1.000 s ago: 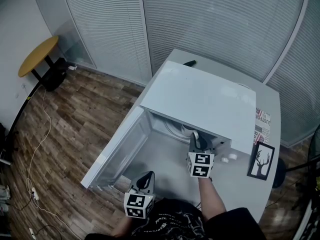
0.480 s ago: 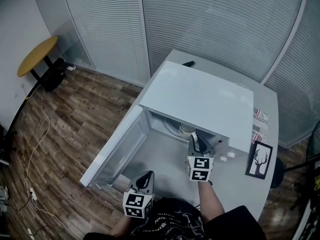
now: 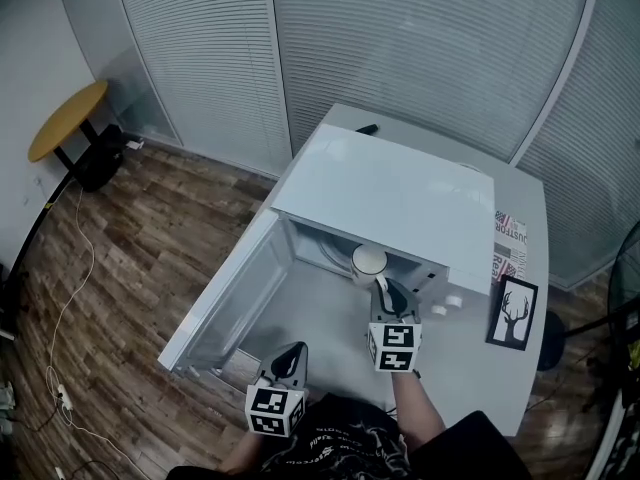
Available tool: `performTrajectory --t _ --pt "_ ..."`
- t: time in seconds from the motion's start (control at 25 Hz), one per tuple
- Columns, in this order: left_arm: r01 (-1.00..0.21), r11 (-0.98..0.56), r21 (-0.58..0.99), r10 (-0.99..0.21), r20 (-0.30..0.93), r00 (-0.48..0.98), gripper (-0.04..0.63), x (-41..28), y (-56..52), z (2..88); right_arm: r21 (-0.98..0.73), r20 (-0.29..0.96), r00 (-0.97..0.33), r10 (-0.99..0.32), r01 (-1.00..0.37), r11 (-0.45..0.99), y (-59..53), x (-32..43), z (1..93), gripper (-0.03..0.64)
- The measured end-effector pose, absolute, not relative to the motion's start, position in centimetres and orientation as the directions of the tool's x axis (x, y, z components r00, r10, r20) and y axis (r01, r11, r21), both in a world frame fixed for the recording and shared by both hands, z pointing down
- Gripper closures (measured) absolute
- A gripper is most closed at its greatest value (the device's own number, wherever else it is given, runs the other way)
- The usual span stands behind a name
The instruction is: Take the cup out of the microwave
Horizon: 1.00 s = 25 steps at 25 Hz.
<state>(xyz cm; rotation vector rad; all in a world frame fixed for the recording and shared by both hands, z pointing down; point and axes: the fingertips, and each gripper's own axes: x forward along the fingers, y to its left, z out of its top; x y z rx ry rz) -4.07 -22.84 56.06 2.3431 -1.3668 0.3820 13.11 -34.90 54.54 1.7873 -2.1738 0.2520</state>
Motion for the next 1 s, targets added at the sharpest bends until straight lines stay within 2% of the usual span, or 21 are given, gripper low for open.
performTrajectory --t 1.0 --pt "-0.832 -0.510 0.220 -0.745 0.370 0.554 0.589 -4.2 -19.9 54.5 0.059 0.307 -0.134 -0.942 -0.985 0.160 -27.4 11.9 52.2 0.555"
